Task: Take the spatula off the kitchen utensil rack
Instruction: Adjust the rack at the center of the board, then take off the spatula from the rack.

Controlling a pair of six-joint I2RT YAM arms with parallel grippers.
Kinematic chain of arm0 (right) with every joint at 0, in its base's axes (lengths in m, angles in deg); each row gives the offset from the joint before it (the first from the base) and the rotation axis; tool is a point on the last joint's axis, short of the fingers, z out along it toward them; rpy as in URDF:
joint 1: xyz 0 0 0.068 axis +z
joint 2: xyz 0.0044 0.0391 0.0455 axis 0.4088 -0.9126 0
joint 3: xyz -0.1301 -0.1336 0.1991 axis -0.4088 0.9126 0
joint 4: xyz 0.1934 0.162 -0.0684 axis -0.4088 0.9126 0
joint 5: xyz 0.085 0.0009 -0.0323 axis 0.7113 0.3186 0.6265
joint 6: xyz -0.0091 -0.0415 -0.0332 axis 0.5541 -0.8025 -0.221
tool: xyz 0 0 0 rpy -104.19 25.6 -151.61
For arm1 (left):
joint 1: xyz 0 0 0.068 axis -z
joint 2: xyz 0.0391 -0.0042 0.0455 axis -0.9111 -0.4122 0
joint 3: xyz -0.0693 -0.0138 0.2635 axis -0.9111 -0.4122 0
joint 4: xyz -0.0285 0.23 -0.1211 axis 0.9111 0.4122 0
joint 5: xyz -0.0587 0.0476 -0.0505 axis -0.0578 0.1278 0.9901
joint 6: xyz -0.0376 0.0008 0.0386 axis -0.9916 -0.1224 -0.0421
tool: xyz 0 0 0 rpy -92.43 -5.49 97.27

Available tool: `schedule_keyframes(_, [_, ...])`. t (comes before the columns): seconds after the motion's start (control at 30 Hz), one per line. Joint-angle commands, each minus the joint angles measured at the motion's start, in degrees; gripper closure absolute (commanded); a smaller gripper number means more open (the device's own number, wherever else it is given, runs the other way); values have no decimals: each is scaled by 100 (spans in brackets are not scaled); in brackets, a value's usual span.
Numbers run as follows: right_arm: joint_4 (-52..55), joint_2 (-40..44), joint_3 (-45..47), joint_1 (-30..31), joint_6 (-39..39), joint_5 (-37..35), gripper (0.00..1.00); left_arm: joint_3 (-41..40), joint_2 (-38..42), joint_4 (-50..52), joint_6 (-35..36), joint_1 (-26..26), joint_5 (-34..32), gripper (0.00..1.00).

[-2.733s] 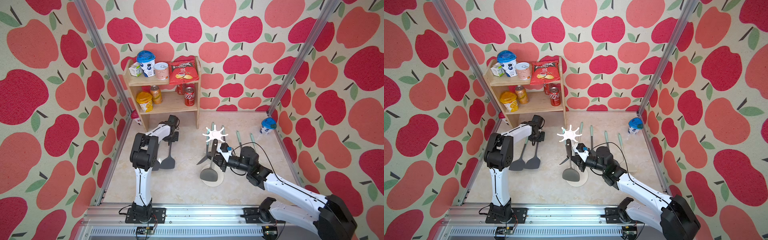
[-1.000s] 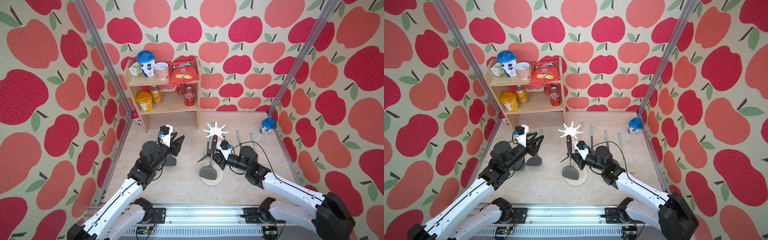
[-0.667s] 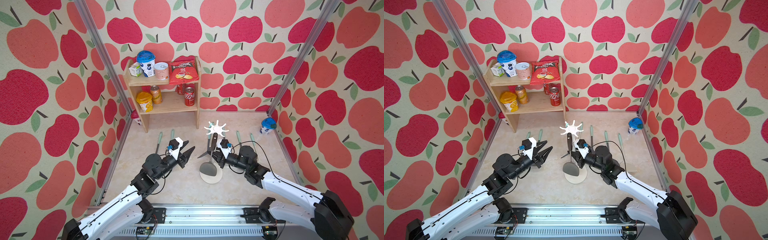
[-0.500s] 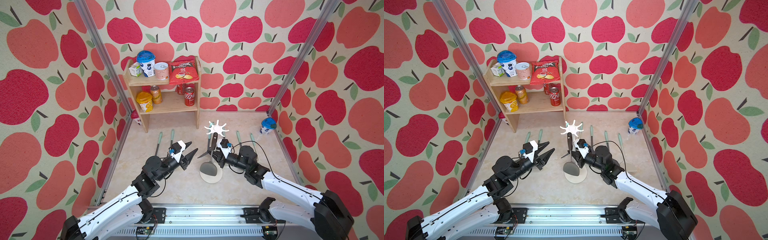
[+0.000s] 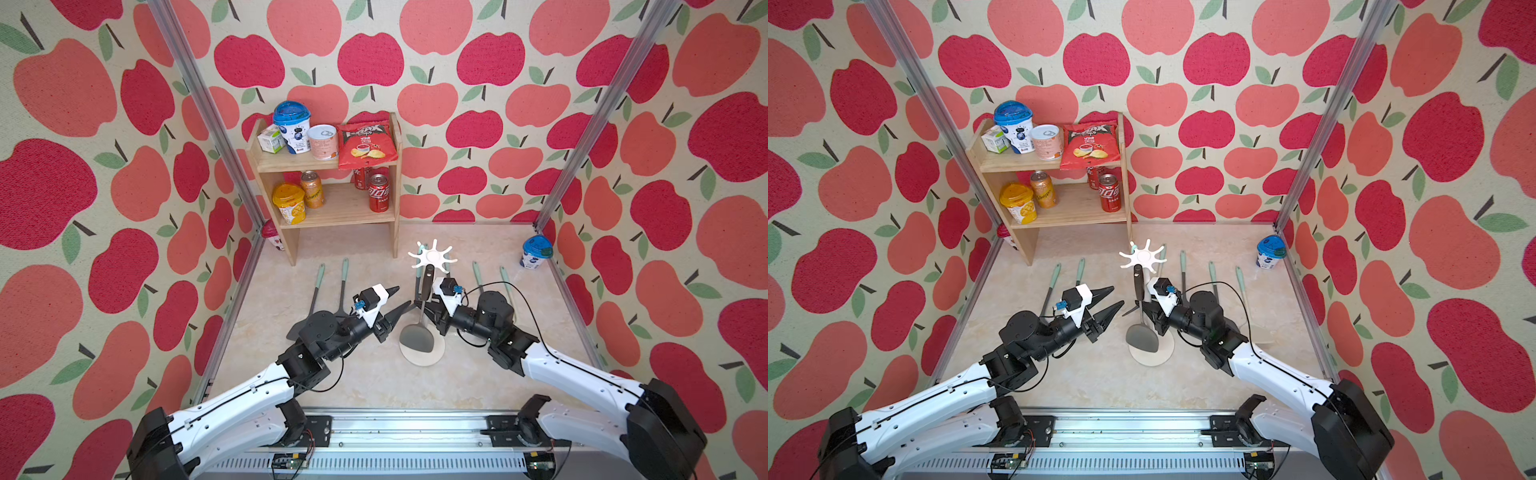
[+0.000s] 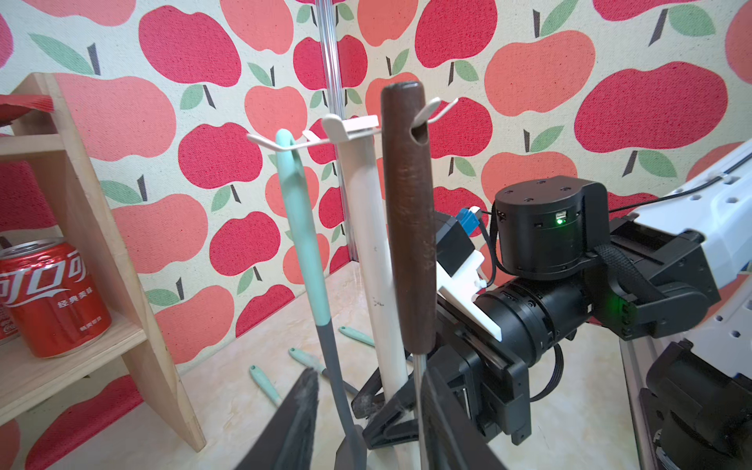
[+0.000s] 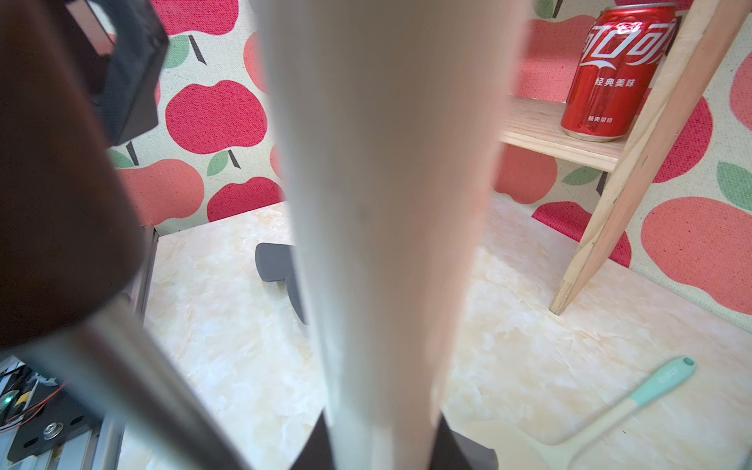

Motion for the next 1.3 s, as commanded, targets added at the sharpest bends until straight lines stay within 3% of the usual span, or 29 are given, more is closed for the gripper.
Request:
schedule_keyframes(0.0, [636,-198,62,-55,15,-472,100,225,-133,-355,-82,68,-68,56])
schedule_keyframes(0.77, [619,-343,25,-37,8,-457,100,422,-963,-800,-562,355,22,57])
schedule_keyframes(0.97, [617,-349,26,-30,-5,-450,100,609,-1160,-789,-610,504,-278,60])
schedule_keyframes(1.27, [645,-339,18,-11,-20,-461,100,1061,-1657,-501,-606,716,-1085,74])
